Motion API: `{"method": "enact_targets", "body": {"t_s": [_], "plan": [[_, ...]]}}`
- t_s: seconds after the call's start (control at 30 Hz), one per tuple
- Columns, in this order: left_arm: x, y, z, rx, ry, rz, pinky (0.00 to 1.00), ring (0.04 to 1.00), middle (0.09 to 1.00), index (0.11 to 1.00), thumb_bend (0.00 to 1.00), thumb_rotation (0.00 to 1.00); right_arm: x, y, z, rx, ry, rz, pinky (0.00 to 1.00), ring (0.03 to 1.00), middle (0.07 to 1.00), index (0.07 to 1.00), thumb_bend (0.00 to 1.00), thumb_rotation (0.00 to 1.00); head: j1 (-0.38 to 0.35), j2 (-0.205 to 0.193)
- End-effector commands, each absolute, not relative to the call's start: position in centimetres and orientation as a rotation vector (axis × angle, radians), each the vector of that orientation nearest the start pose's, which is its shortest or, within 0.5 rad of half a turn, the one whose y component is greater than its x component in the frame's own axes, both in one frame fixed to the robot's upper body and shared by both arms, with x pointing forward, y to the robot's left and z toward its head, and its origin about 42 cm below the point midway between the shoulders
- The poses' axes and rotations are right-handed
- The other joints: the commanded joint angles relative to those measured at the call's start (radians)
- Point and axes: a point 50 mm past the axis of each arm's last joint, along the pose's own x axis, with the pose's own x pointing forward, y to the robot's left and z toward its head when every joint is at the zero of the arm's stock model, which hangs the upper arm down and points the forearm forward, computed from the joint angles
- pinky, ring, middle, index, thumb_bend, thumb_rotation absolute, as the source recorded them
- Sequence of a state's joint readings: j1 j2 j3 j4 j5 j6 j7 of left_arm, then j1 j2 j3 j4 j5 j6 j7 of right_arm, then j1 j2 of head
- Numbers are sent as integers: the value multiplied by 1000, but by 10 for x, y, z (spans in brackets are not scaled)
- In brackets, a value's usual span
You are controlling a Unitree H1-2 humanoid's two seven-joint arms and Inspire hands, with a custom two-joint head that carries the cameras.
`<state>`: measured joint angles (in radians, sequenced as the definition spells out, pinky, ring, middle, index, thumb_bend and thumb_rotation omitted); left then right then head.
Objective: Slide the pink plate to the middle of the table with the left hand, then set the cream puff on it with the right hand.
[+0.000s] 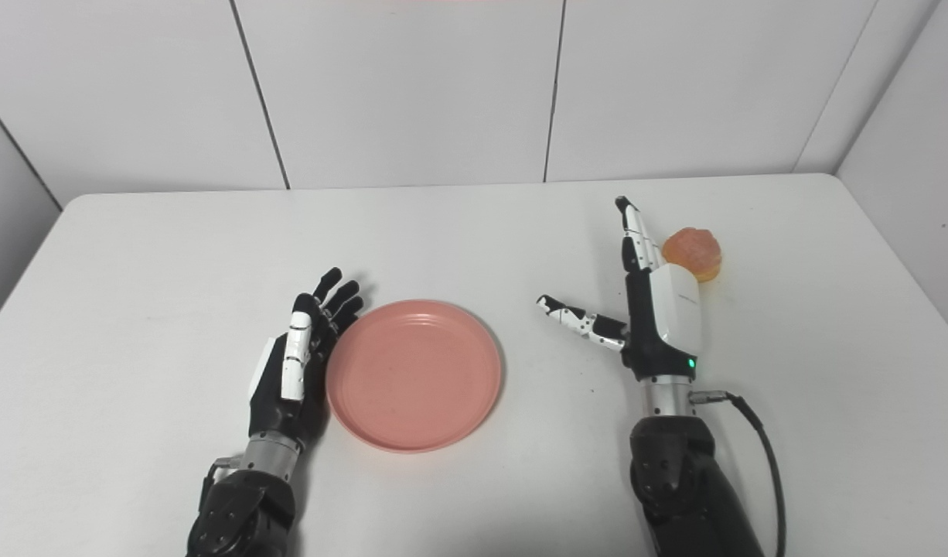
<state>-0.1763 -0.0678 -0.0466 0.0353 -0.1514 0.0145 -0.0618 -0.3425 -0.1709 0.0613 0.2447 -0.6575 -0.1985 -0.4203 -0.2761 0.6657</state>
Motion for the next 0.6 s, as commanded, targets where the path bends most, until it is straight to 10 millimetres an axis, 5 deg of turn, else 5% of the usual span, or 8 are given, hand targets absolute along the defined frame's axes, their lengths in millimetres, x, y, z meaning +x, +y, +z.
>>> {"method": "enact_targets", "body": {"t_s": [0.0, 0.57], "plan": [[338, 154, 145, -213, -142, -193, 964, 920, 912, 911, 525, 1000, 395, -238, 186, -766, -573, -292, 820, 899, 936, 952, 776, 475, -3, -2], [338, 156, 145, -197, -142, -188, 950, 911, 904, 897, 539, 1000, 424, -284, 216, -889, -501, -537, 841, 883, 900, 909, 853, 466, -12, 3]]}}
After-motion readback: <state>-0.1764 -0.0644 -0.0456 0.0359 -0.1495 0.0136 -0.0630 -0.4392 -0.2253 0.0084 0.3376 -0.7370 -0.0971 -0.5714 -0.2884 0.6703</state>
